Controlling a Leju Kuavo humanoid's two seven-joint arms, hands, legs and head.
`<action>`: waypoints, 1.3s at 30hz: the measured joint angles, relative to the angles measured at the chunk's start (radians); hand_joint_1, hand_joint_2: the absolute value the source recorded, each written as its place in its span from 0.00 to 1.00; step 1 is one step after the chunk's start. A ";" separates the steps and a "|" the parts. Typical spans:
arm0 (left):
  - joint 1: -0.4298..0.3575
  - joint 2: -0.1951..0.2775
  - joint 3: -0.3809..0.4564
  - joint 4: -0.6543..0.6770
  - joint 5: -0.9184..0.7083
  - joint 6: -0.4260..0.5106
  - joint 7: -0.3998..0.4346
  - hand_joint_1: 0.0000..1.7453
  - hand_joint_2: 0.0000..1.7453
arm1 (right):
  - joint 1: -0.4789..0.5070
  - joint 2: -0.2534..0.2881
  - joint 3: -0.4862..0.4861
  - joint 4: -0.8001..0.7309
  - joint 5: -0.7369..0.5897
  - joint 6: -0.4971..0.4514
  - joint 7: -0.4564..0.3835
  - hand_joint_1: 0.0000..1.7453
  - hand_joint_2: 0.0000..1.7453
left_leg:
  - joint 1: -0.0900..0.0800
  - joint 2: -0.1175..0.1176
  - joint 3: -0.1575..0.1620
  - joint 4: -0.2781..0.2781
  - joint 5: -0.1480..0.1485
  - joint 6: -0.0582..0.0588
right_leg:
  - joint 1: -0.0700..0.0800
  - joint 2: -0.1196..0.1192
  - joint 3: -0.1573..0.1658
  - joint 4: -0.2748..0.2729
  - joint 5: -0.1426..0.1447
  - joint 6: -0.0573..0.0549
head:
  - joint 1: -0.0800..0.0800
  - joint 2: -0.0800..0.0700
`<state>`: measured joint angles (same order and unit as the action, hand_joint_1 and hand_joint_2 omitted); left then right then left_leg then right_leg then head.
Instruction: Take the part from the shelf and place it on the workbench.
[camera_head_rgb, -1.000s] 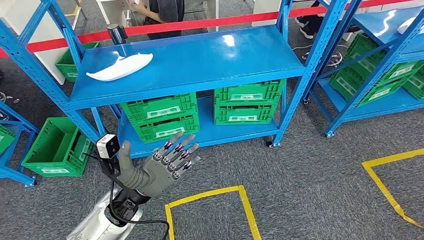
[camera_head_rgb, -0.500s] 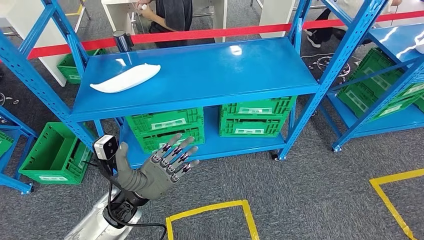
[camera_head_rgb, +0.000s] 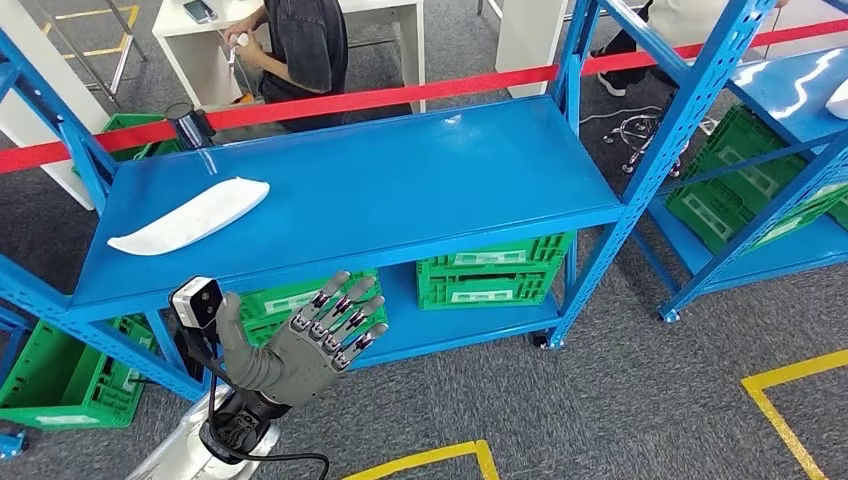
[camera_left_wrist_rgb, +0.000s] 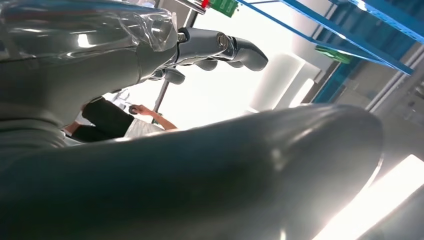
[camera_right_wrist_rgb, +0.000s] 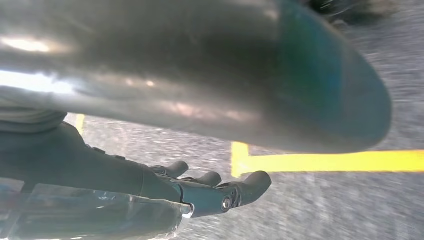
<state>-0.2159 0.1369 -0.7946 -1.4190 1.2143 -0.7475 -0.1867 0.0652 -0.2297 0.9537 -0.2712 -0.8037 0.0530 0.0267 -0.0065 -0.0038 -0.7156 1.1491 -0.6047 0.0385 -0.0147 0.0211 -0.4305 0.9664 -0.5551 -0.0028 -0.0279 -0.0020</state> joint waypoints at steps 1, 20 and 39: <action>0.002 0.003 0.000 -0.001 -0.003 0.002 -0.004 0.00 0.00 | -0.001 0.003 0.003 -0.002 -0.003 -0.002 -0.004 0.00 0.00 | -0.011 -0.002 -0.010 -0.060 0.105 0.016 | 0.003 0.004 0.023 -0.007 -0.019 0.002 | 0.002 0.000; -0.001 0.007 -0.002 -0.049 -0.025 0.019 -0.021 0.00 0.00 | -0.033 -0.001 0.051 -0.003 -0.017 0.023 -0.022 0.00 0.00 | -0.027 -0.039 0.302 -0.142 0.005 0.024 | 0.011 -0.018 -0.274 0.077 0.180 0.029 | 0.005 0.000; 0.008 0.016 0.014 -0.089 -0.026 0.011 -0.031 0.00 0.00 | -0.050 0.003 0.079 -0.004 -0.008 0.021 -0.020 0.00 0.00 | 0.010 -0.001 0.154 -0.181 0.168 0.015 | -0.013 -0.018 -0.205 0.122 0.054 0.018 | 0.003 0.000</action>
<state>-0.2078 0.1527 -0.7805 -1.5084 1.1880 -0.7364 -0.2178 0.0150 -0.2263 1.0331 -0.2750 -0.8118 0.0740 0.0065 0.0032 -0.0051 -0.5616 0.9684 -0.4367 0.0538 -0.0278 0.0035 -0.6356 1.0888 -0.5011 0.0151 -0.0250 -0.0019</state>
